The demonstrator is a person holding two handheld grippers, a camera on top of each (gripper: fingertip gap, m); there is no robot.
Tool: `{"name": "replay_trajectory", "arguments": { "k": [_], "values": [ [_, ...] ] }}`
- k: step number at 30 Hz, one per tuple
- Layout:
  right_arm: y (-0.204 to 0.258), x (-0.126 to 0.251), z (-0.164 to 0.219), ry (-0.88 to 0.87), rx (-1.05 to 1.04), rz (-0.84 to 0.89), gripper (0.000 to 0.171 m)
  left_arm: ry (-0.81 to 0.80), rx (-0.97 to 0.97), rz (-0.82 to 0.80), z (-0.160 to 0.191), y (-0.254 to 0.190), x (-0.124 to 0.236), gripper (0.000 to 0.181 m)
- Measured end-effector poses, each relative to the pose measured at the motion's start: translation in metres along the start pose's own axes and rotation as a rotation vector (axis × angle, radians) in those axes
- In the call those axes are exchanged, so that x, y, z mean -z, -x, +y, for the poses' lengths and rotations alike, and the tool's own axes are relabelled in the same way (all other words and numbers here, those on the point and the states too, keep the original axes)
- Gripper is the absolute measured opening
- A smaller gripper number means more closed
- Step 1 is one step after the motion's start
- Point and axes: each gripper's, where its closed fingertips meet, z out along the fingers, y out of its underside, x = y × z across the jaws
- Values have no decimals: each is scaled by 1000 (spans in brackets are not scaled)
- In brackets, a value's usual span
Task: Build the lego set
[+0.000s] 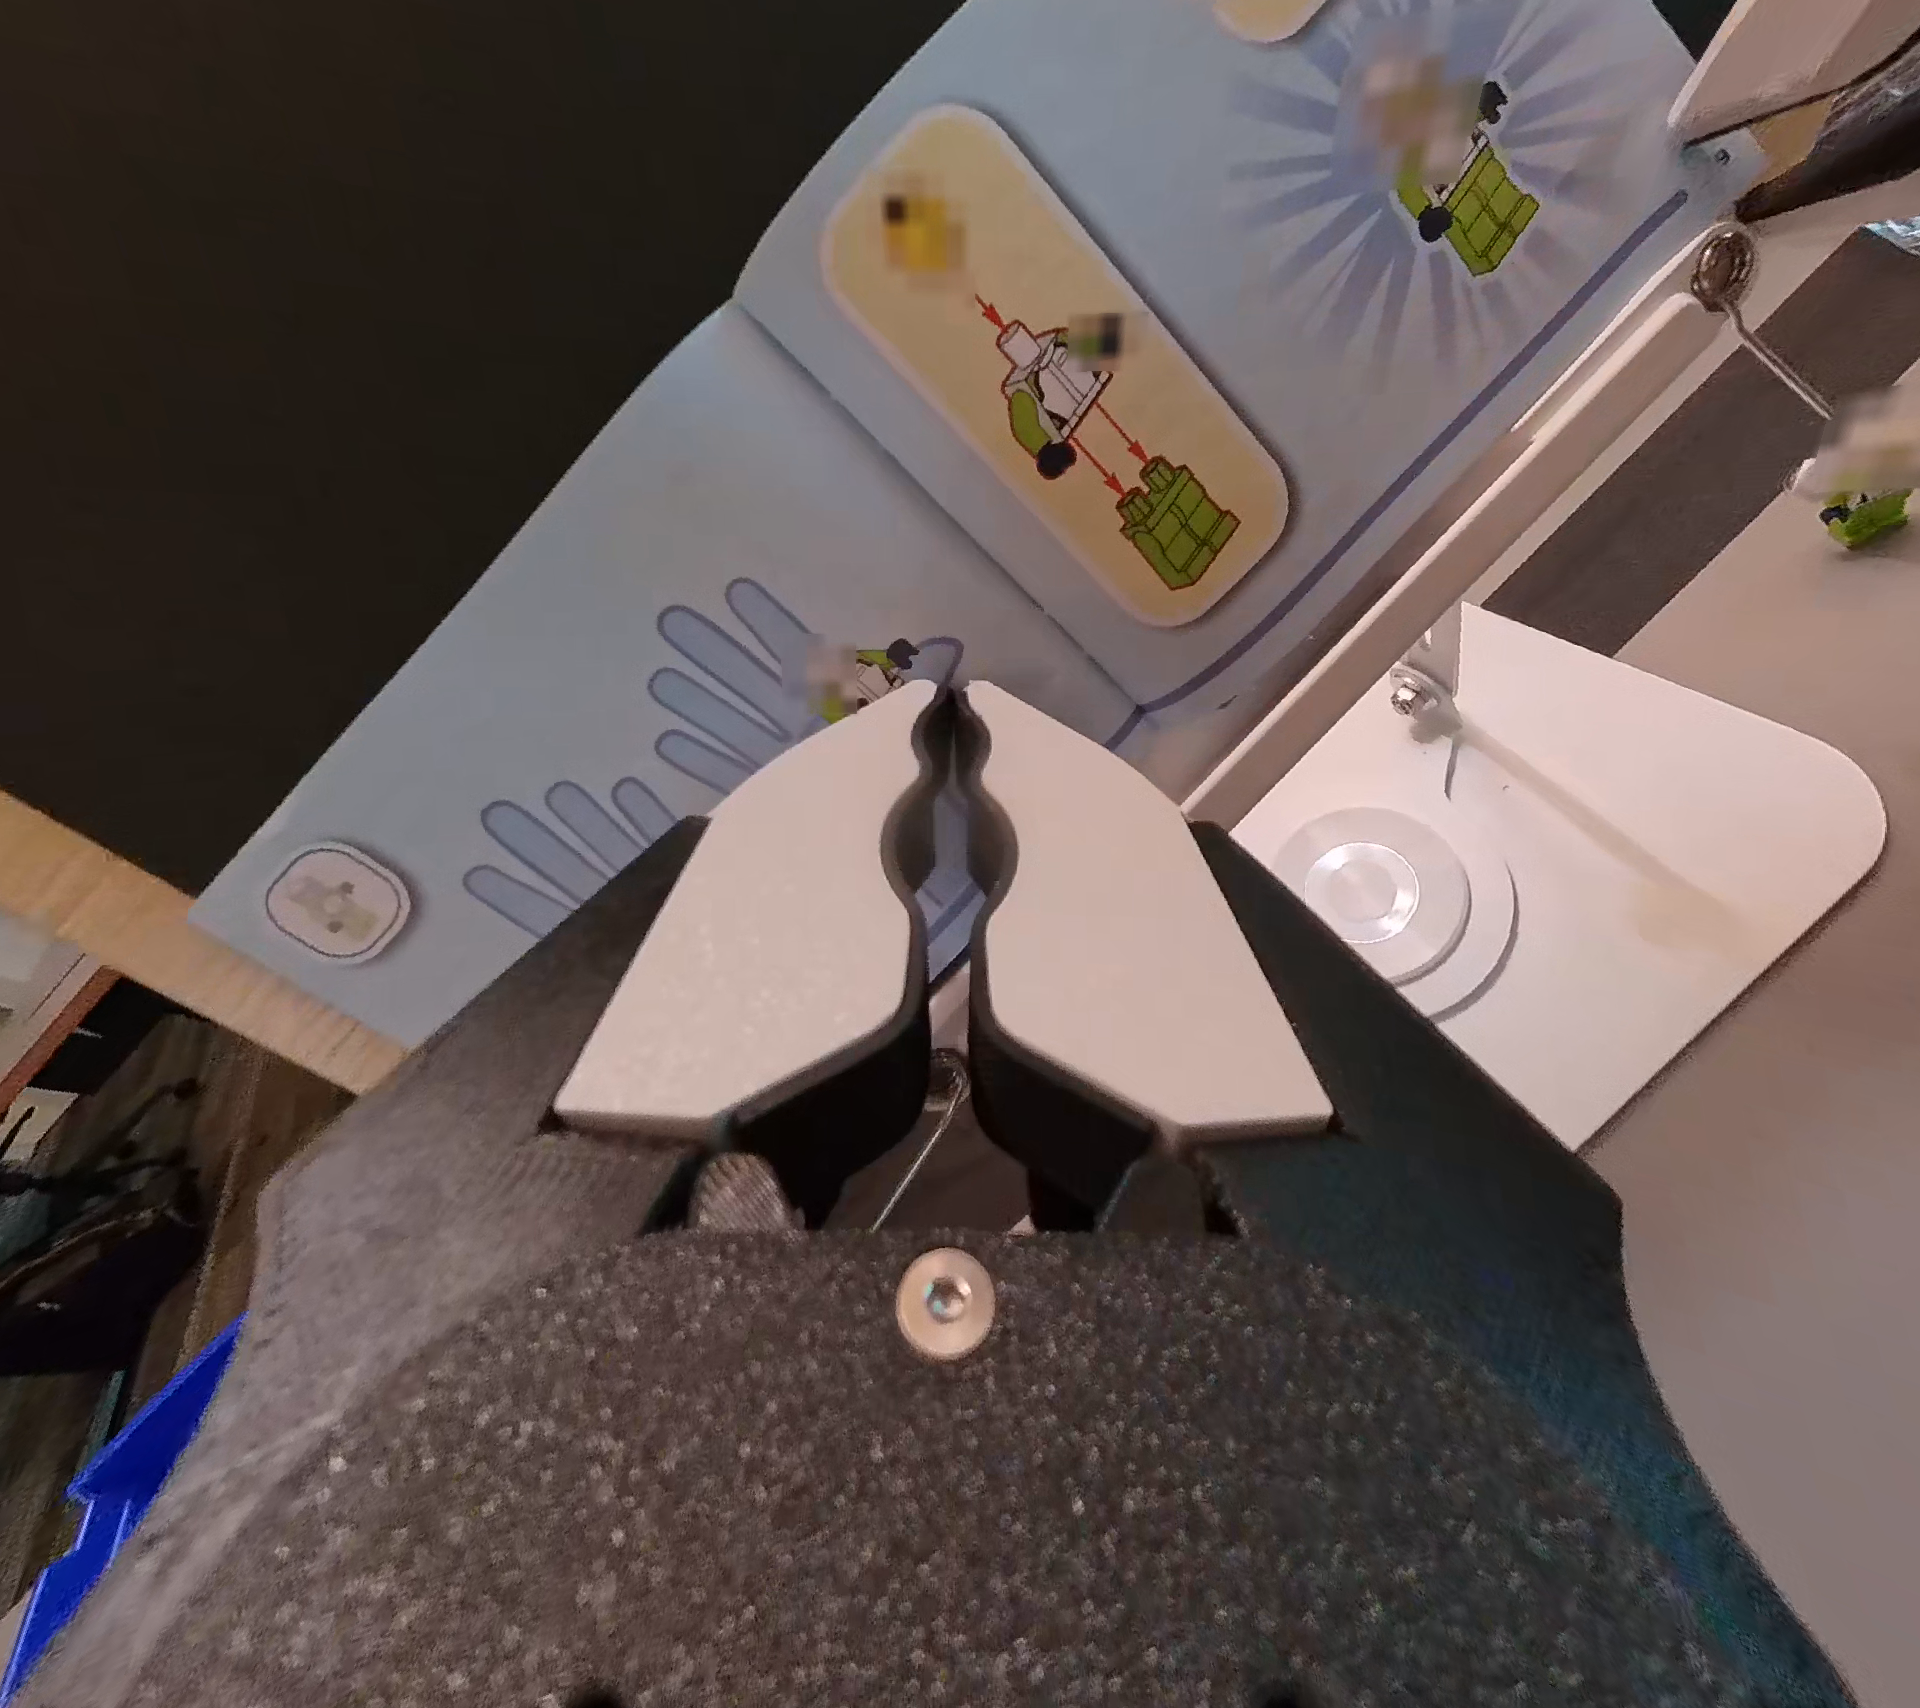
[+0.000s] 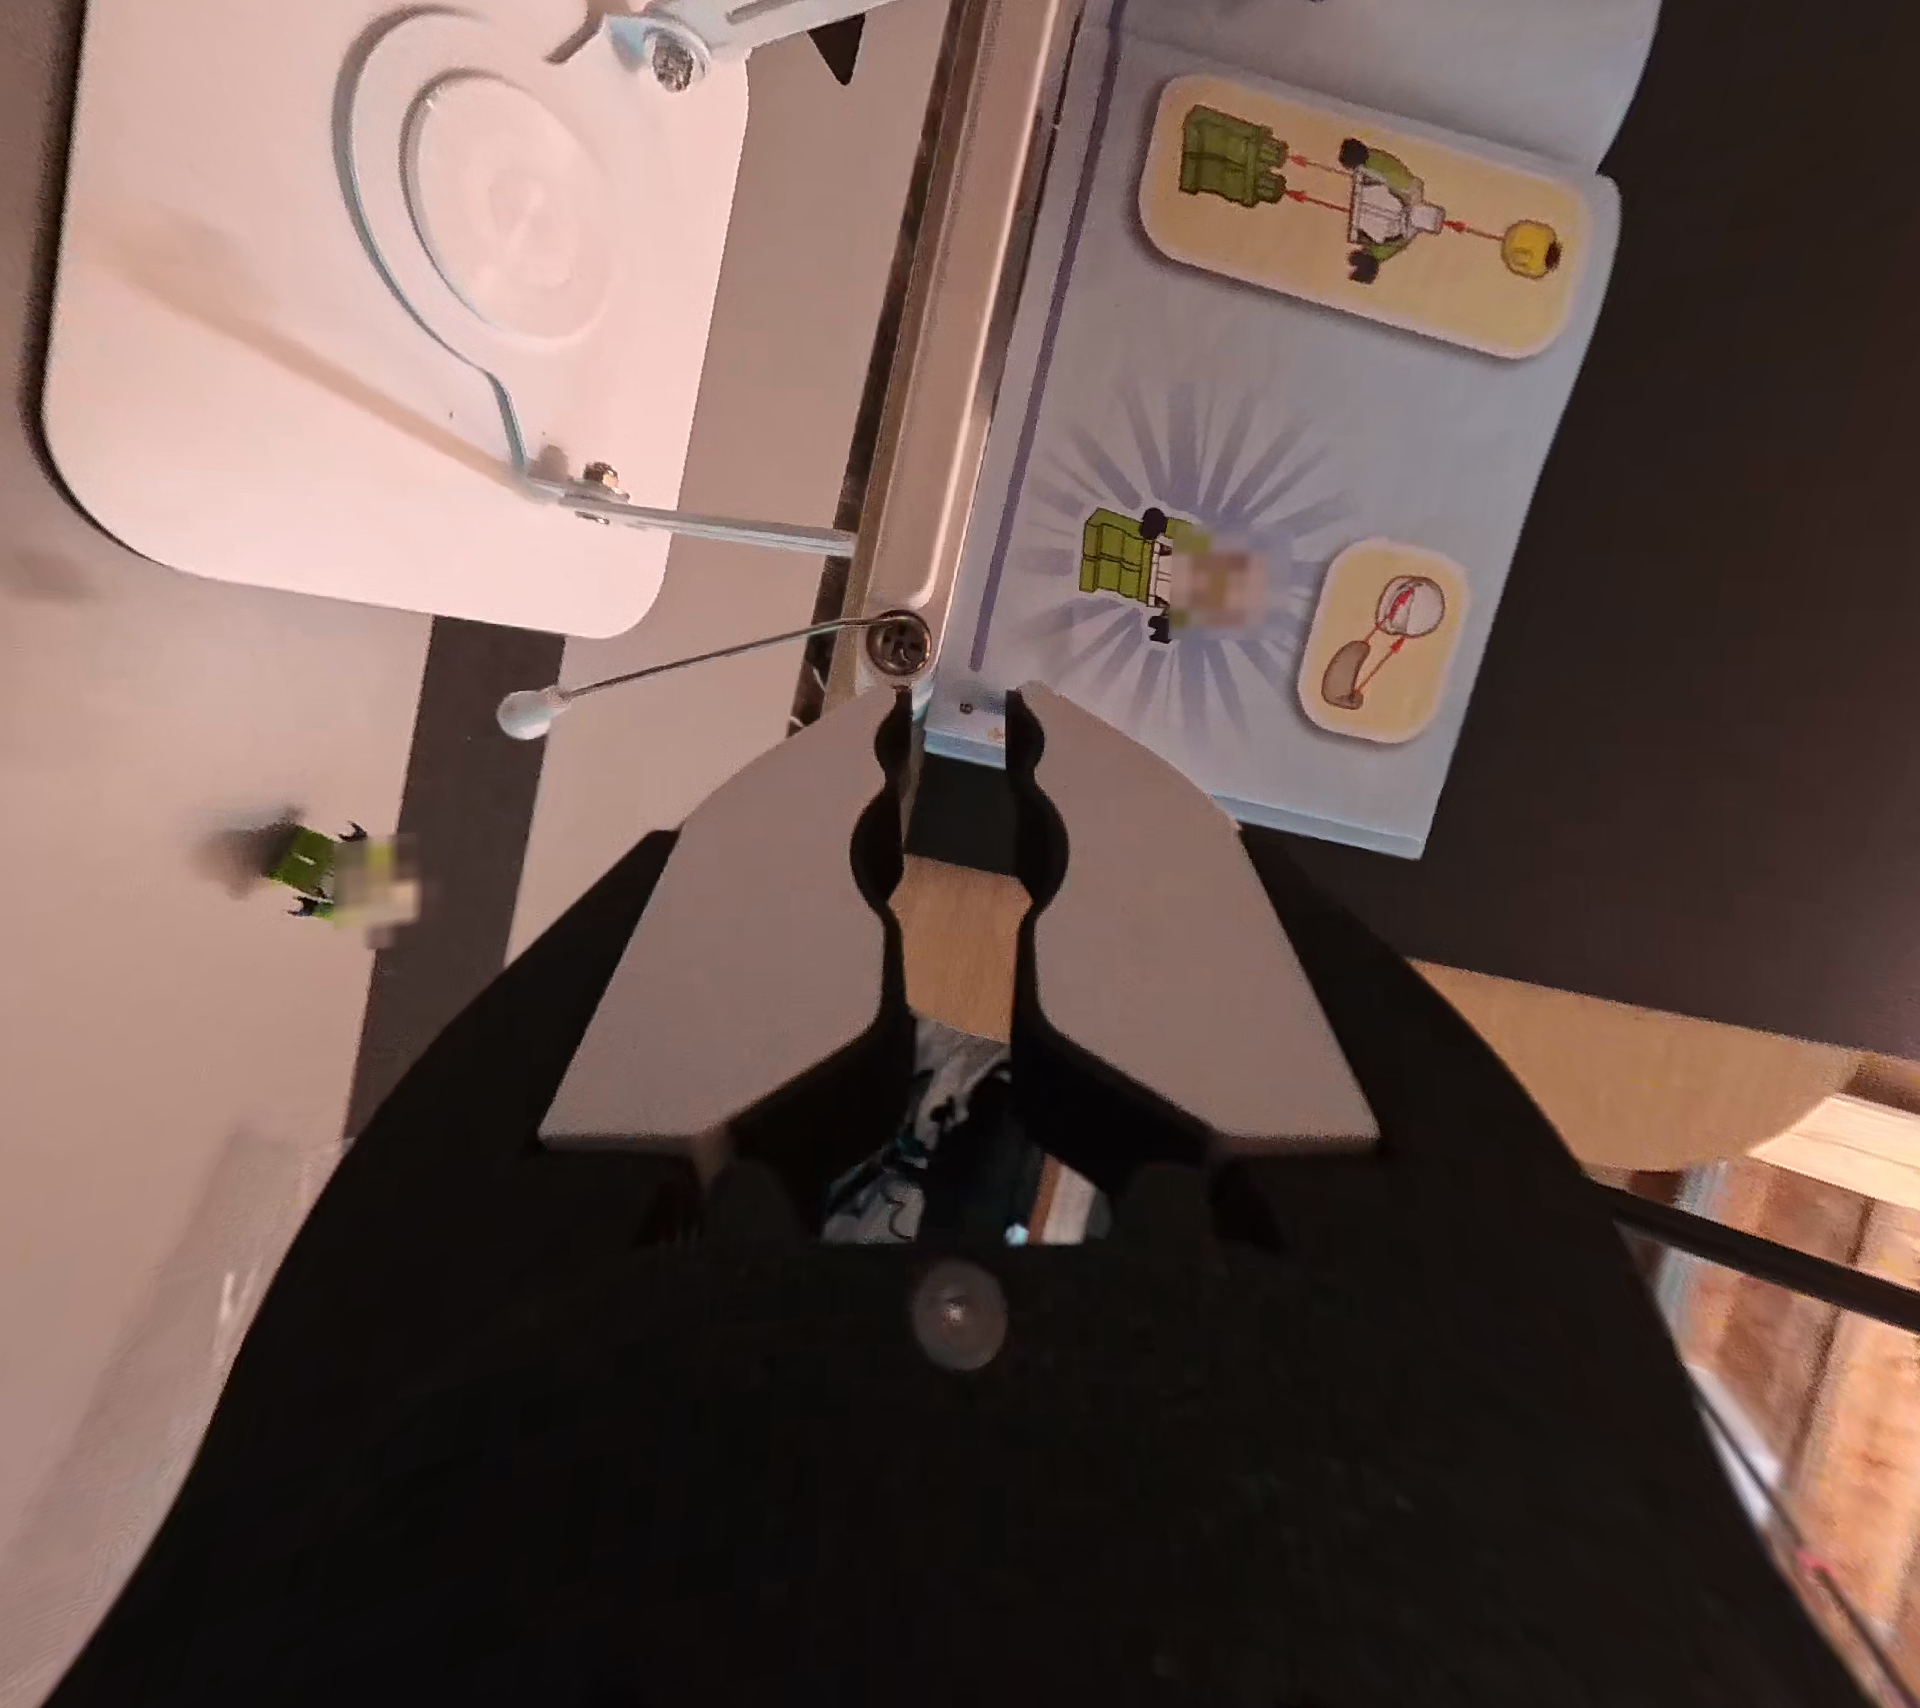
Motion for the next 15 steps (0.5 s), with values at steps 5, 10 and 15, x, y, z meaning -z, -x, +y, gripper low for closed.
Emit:
{"name": "replay_trajectory", "arguments": {
  "k": [5, 10, 15],
  "values": [
    [-1, 0, 2, 10, 43, 3, 9, -6, -9, 3, -4, -3, -2, 0],
    [0, 3, 3, -1, 8, -18, 0, -20, -16, 1, -4, -4, 0, 0],
    [3, 8, -1, -48, -197, -123, 0, -26, -22, 19, -8, -7, 3, 3]
  ]
}}
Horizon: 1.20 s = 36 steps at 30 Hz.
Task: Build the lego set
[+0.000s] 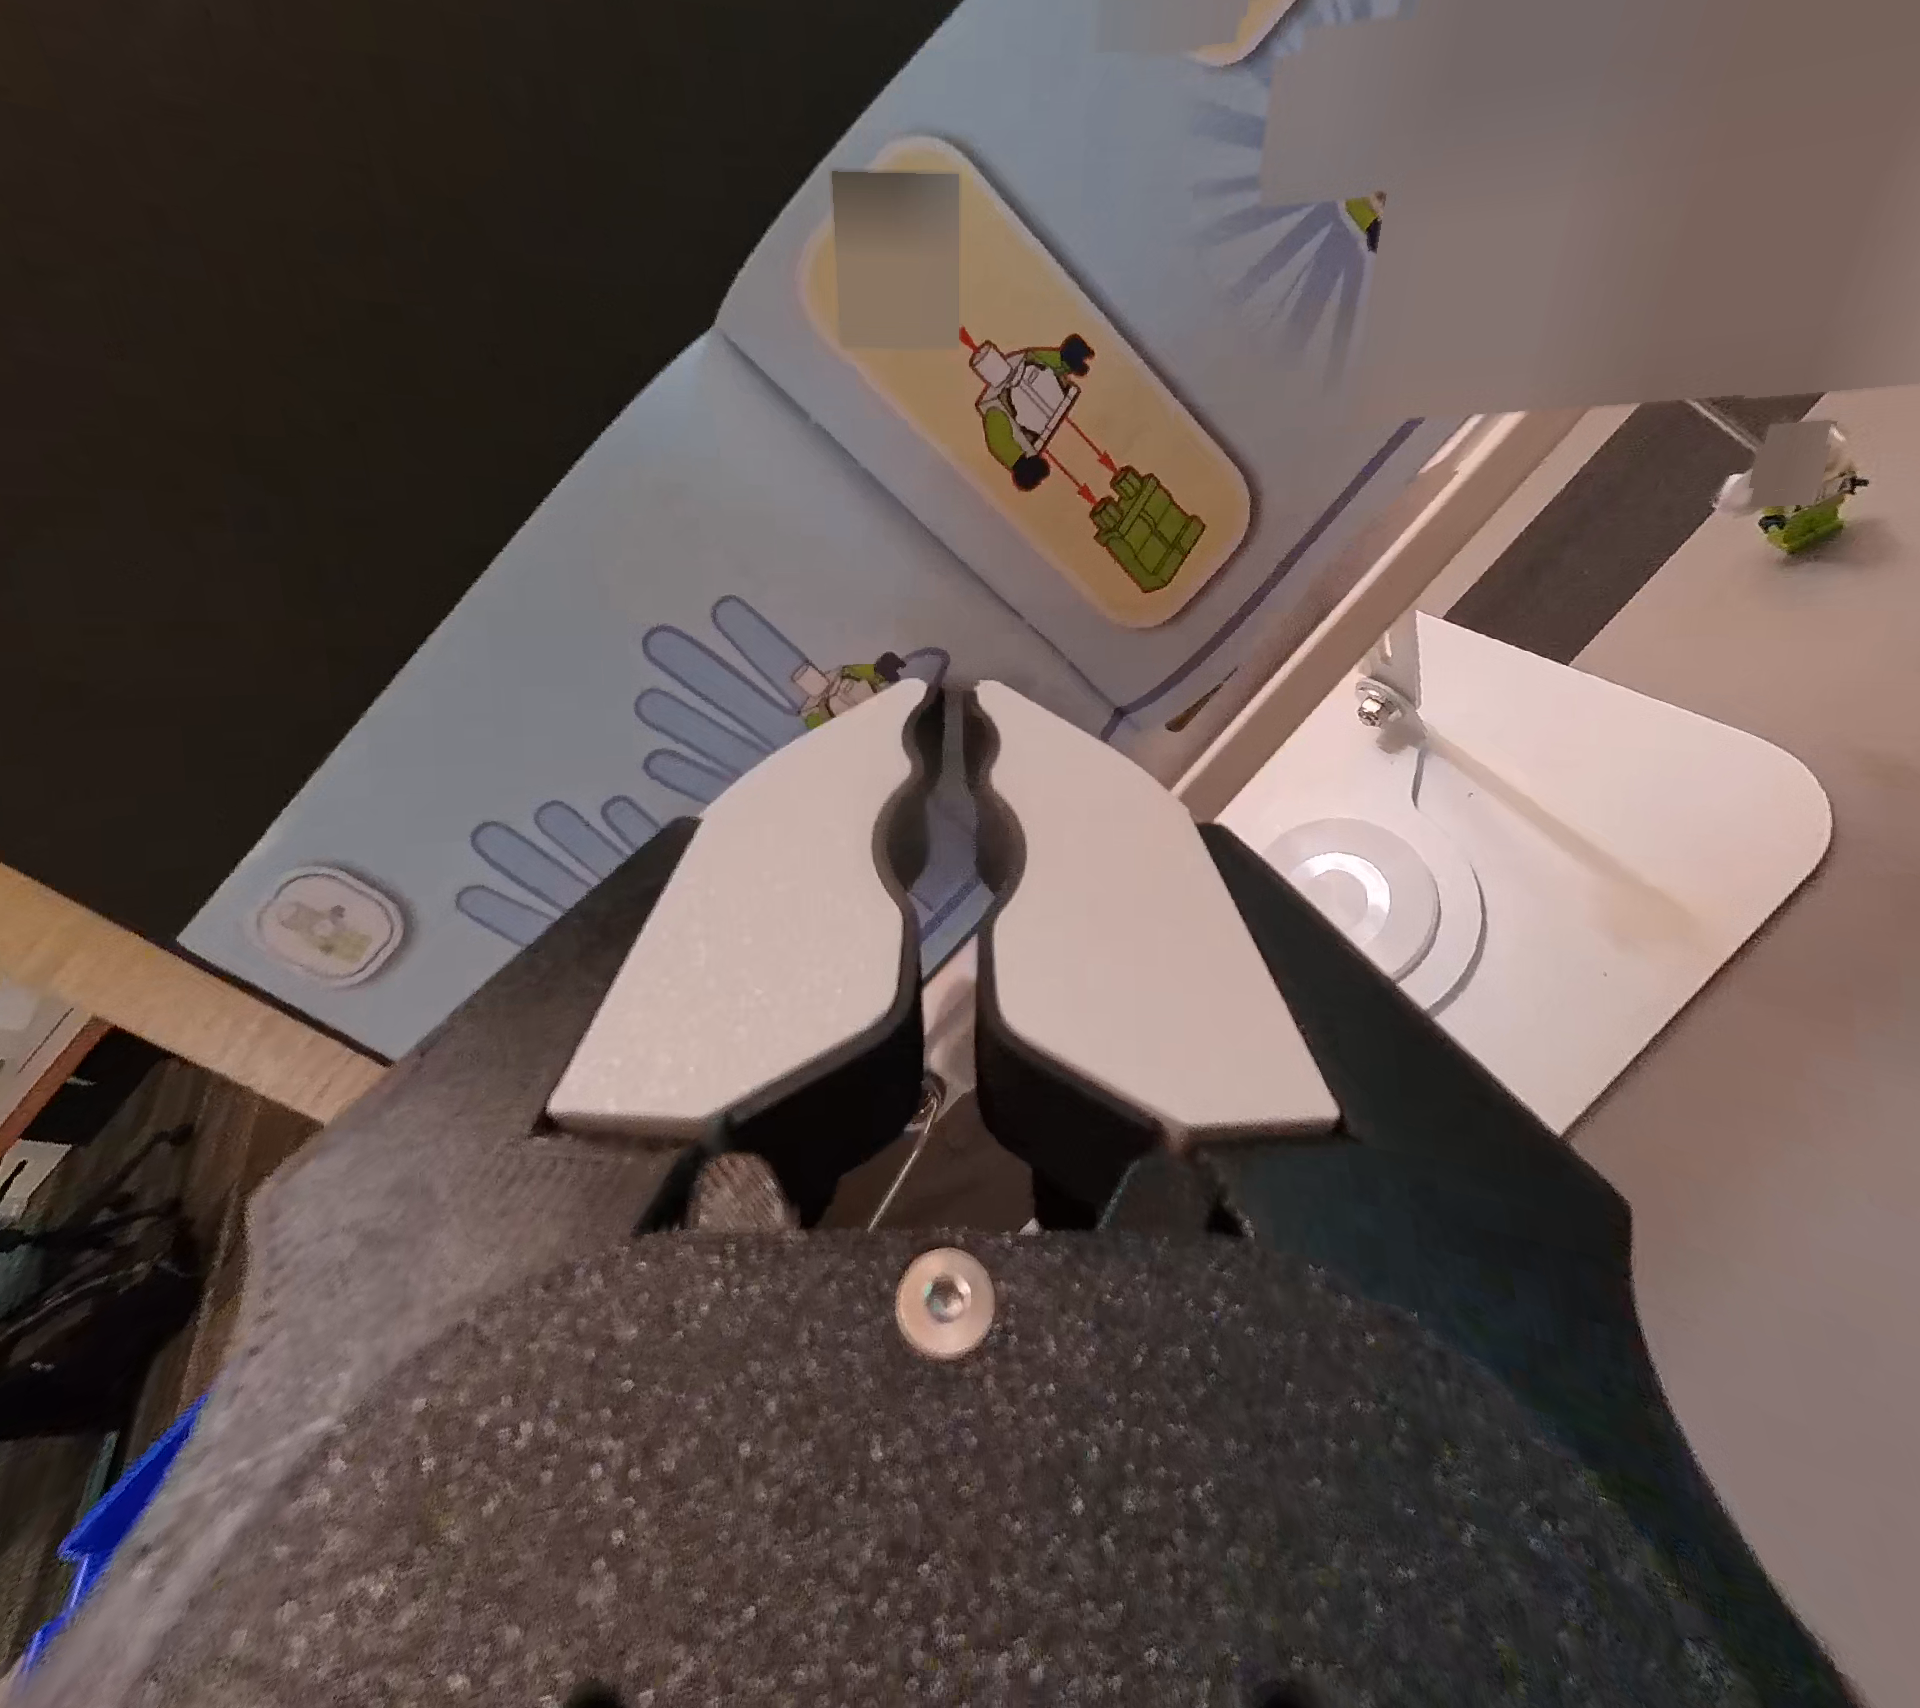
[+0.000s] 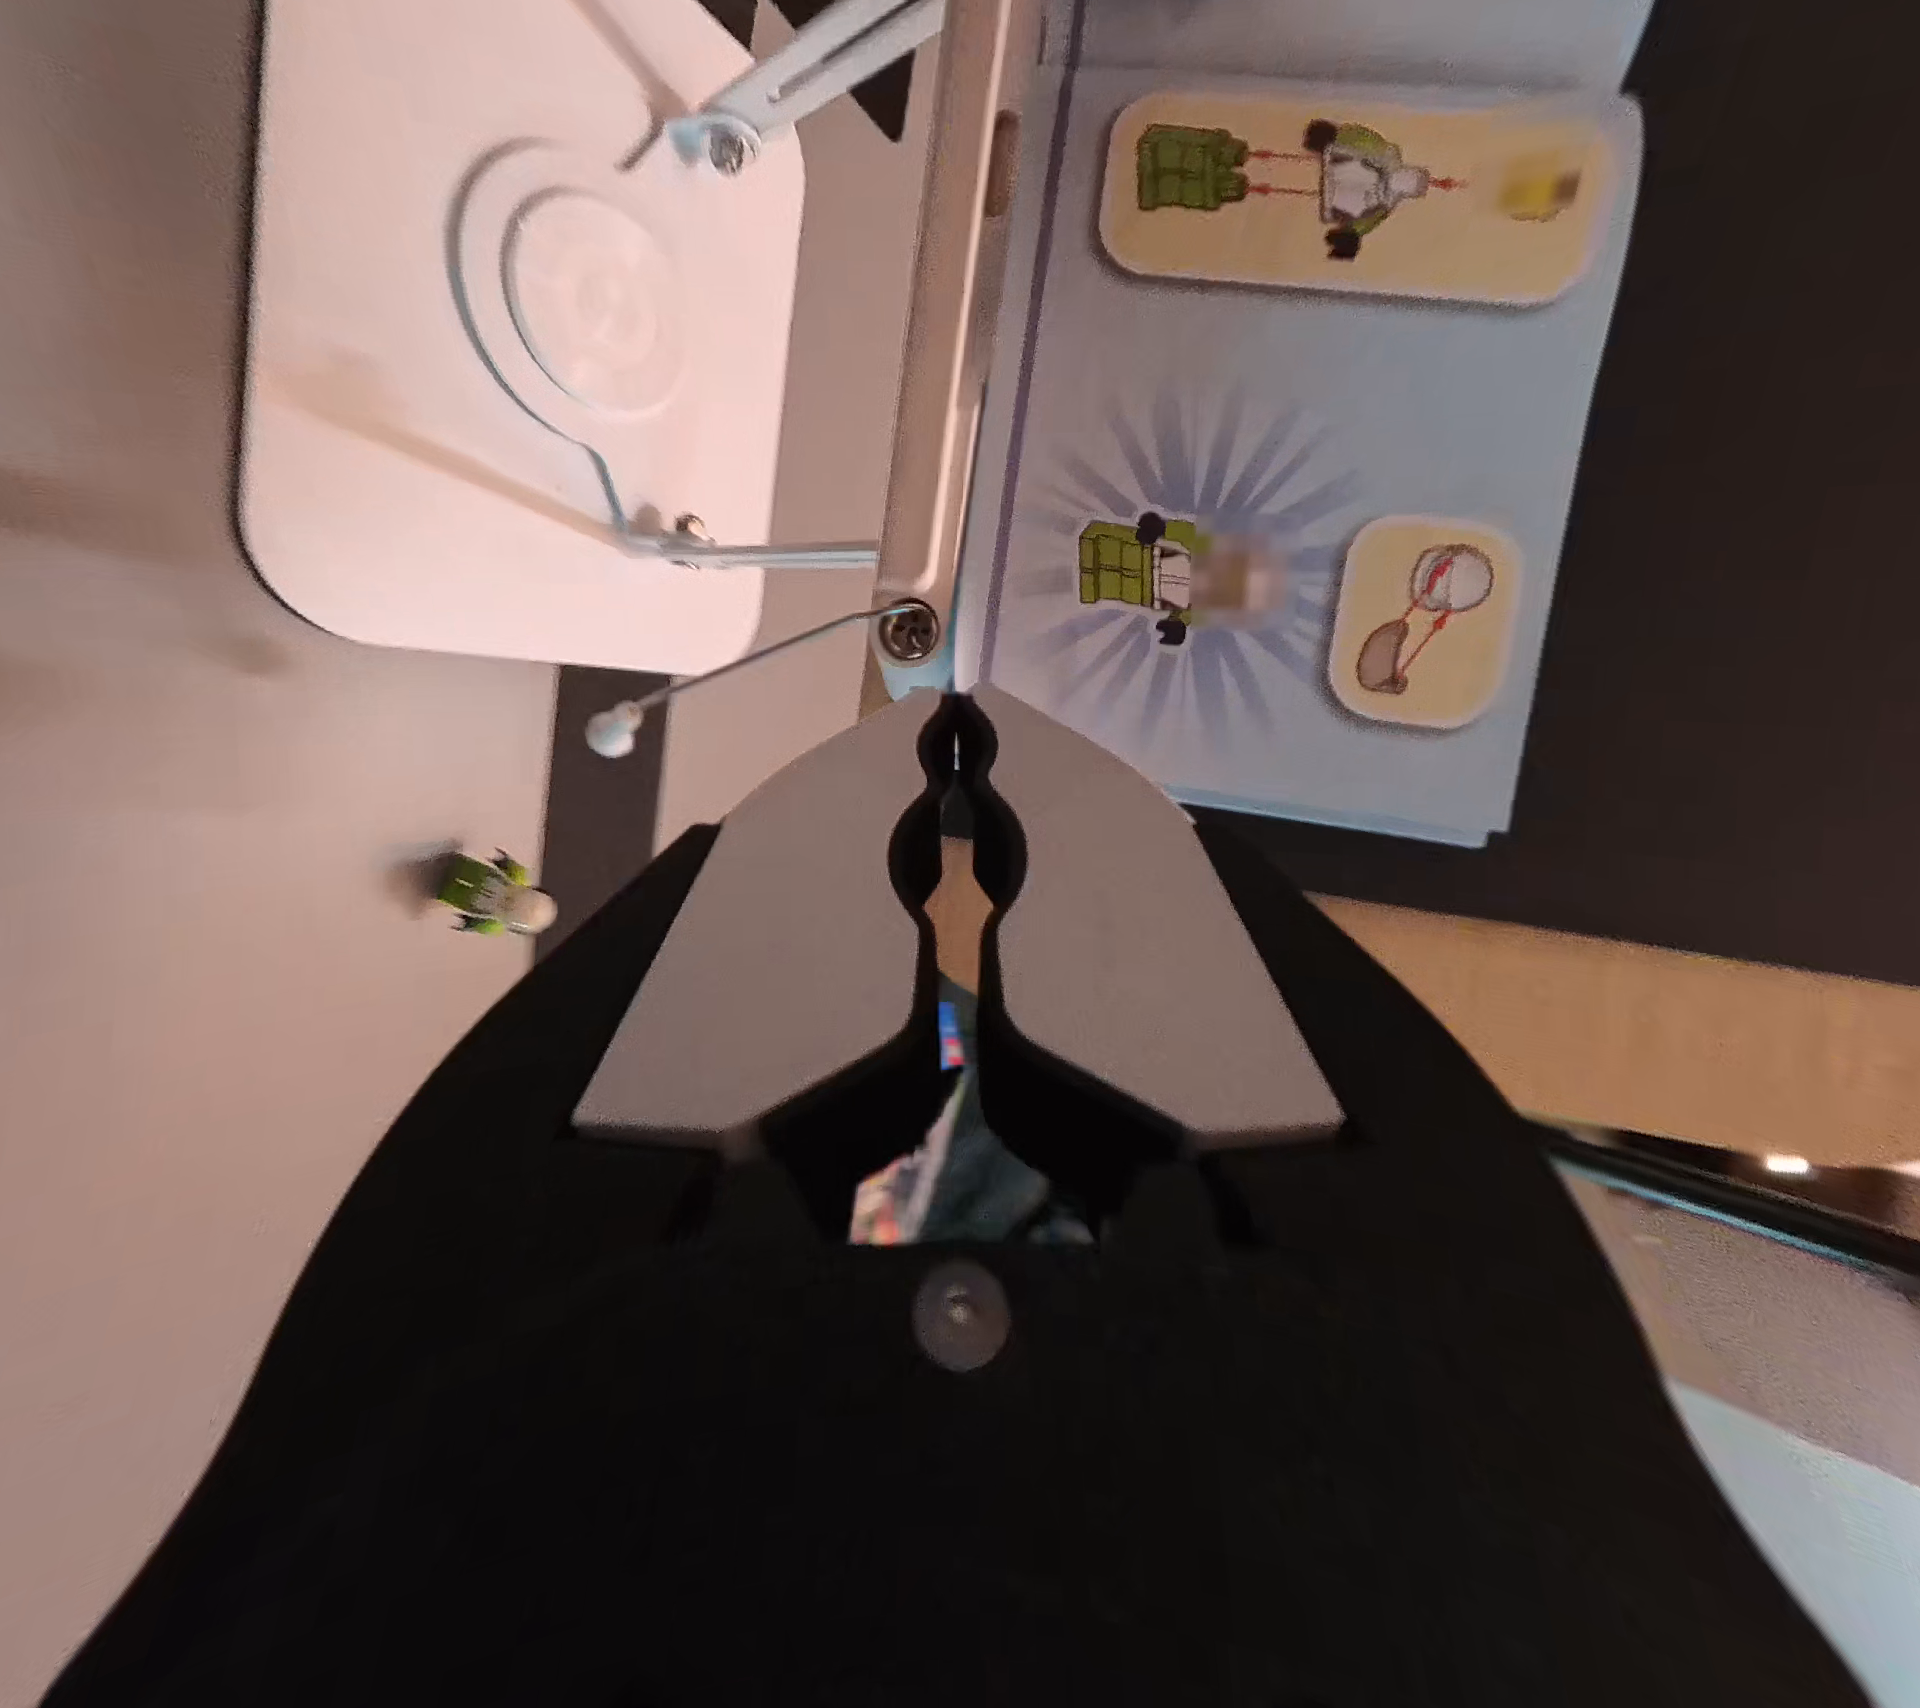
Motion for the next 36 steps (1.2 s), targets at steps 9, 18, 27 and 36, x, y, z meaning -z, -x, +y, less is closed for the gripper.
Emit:
{"name": "replay_trajectory", "arguments": {
  "k": [9, 18, 27, 36],
  "values": [
    [2, 7, -2, -67, -450, -277, 0, -27, -55, 37, -11, -16, 12, 11],
    [3, 6, -4, -63, -590, -405, 0, -12, -27, 42, -6, -12, 3, 11],
    [-1, 9, -5, -93, -762, -539, 0, -19, -20, 51, -5, -12, 1, 12],
    [-14, 21, -15, -181, -887, -589, 0, -72, -41, 79, -15, -21, 11, 15]
  ]
}}
